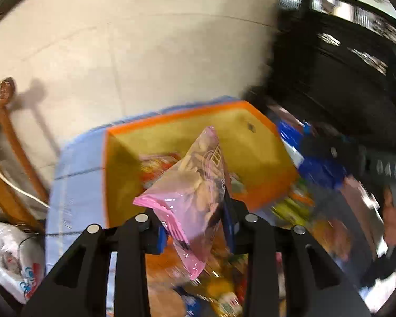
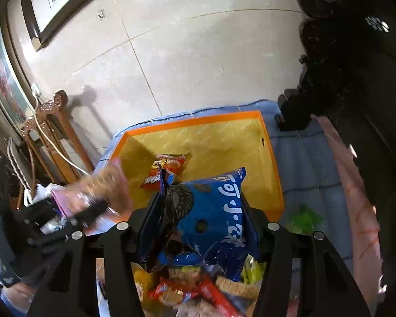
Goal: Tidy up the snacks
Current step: 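Lift both bags over the orange box and open both tools to release them, then grasp the clear bread package with the left tool while the right tool grasps the barcode snack bag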
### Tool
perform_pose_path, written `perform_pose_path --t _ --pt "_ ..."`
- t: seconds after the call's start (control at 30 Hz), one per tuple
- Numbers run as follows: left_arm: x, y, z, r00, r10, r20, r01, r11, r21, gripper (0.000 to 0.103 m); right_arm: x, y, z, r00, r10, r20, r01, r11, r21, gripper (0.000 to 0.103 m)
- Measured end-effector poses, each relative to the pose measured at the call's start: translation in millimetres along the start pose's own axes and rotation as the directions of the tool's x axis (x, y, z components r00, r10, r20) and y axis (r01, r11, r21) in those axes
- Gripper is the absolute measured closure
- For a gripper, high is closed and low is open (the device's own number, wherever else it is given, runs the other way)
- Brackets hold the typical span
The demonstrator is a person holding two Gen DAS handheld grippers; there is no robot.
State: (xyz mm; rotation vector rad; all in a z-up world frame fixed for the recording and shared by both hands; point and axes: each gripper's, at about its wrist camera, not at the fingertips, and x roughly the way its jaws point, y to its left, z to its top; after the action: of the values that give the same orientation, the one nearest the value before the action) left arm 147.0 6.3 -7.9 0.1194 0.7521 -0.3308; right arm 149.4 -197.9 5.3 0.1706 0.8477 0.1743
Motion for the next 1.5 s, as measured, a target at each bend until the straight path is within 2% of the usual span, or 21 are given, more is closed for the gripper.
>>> perform_pose_path --t 0.13,0.33,0.4,0.43,0.47,0.5,0.53,0.57,0.63,0.73,0.83,0.97,1.07,1.13,1.2,1.27,1.33,1.47,1.5 --pt "16 12 18 0.999 0.054 -0.008 -0.054 0.997 -0.059 0.072 24 6 27 1.000 -0.018 0.005 0.019 0.999 -0.036 0.046" --pt "48 29 28 0.996 0.048 -0.078 -0.056 0.993 -0.103 0.072 61 7 44 0.996 -0.078 -0.036 0.075 0.993 -0.090 0.046" --pt "54 32 31 0.996 0.043 -0.077 -0.052 0.992 -0.119 0.071 72 6 45 0.995 -0.083 -0.059 0.077 0.992 -0.104 0.044" --pt "58 32 33 0.996 0.033 -0.086 -0.043 0.992 -0.119 0.069 77 6 45 0.993 -0.094 -0.070 0.085 0.990 -0.112 0.036" --pt "62 31 35 0.995 0.017 -0.103 -0.029 0.993 -0.117 0.049 81 6 45 0.991 -0.108 -0.074 0.099 0.987 -0.126 0.026" --pt "65 29 36 0.994 0.013 -0.110 -0.025 0.993 -0.115 0.005 82 6 44 0.990 -0.121 -0.072 0.111 0.985 -0.135 0.021" --pt "62 27 37 0.996 0.043 -0.084 -0.052 0.993 -0.108 0.006 82 6 44 0.985 -0.157 -0.064 0.146 0.977 -0.156 0.010" --pt "57 25 37 0.996 0.073 -0.057 -0.078 0.993 -0.094 0.004 79 4 43 0.984 -0.171 -0.054 0.160 0.973 -0.166 0.009" --pt "51 20 36 0.995 0.091 -0.043 -0.093 0.994 -0.051 0.004 69 -2 44 0.985 -0.169 -0.045 0.160 0.975 -0.155 0.007" --pt "40 19 34 0.995 0.096 -0.038 -0.097 0.995 -0.038 0.004 48 -14 44 0.986 -0.162 -0.029 0.156 0.978 -0.136 0.005" --pt "25 21 25 0.992 0.120 -0.031 -0.120 0.993 -0.020 0.004 19 -28 39 0.978 -0.206 0.013 0.205 0.964 -0.167 0.004" --pt "-1 34 -5 0.992 0.125 -0.021 -0.125 0.992 -0.003 0.004 3 -53 17 0.968 -0.252 -0.013 0.246 0.953 -0.175 0.004" --pt "-14 48 -35 0.994 0.102 -0.051 -0.103 0.994 -0.022 0.004 9 -84 -12 0.960 -0.264 -0.089 0.255 0.961 -0.103 0.004" --pt "-14 56 -61 0.995 0.058 -0.077 -0.062 0.997 -0.041 0.004 18 -103 -29 0.957 -0.254 -0.144 0.254 0.967 -0.019 0.004" --pt "-11 55 -80 0.994 0.071 -0.078 -0.073 0.997 -0.025 0.004 29 -128 -51 0.957 -0.216 -0.192 0.241 0.963 0.116 0.004" --pt "2 47 -96 0.992 0.073 -0.103 -0.069 0.997 0.038 0.004 38 -146 -67 0.945 -0.237 -0.225 0.282 0.940 0.192 0.004" --pt "12 39 -104 0.990 0.091 -0.106 -0.082 0.992 0.091 0.004 42 -153 -76 0.940 -0.253 -0.229 0.303 0.928 0.217 0.004" --pt "34 29 -110 0.989 0.074 -0.129 -0.052 0.985 0.165 0.004 58 -165 -81 0.934 -0.266 -0.237 0.320 0.920 0.227 0.004" --pt "43 27 -109 0.986 0.089 -0.142 -0.061 0.980 0.191 0.004 62 -166 -81 0.935 -0.264 -0.237 0.320 0.916 0.242 0.004"
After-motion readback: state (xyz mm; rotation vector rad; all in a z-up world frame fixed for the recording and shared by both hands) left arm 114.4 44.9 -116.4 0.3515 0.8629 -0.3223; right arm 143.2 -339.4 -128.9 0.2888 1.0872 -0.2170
